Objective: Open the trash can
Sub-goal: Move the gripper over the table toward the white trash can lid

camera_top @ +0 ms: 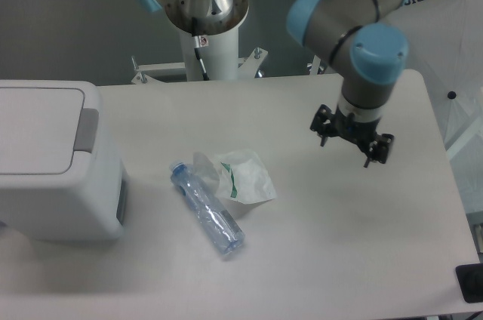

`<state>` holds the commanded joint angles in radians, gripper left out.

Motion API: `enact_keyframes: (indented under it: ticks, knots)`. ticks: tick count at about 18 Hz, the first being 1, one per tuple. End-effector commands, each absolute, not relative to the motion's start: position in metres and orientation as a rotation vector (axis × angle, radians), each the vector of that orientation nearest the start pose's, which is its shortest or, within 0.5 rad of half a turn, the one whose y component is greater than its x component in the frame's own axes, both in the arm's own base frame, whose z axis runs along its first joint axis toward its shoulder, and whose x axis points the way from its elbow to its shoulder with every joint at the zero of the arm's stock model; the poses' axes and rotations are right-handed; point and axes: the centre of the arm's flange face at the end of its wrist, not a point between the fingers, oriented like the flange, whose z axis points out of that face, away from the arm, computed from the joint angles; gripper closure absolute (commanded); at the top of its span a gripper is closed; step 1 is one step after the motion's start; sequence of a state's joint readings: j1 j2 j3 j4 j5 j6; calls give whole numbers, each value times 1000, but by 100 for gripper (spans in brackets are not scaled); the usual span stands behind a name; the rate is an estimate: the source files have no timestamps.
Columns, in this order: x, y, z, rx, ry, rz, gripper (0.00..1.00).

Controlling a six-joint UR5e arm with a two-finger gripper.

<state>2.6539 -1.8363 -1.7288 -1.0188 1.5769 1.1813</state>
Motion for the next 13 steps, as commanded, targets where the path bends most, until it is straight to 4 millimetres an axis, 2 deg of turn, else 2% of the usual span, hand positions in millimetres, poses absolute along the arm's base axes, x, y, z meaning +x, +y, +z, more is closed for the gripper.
enact_keyframes:
  ticks: [3, 5, 8, 10, 13]
  knots:
    - [-444, 398, 341, -3064, 99, 211, 0]
    - [-427, 421, 355, -3018, 44, 194, 0]
    - [-404, 452, 399, -2949, -69, 106, 0]
    - [-384, 482, 432, -2891, -128, 47, 0]
    - [-357, 509, 462, -2855, -169, -28, 0]
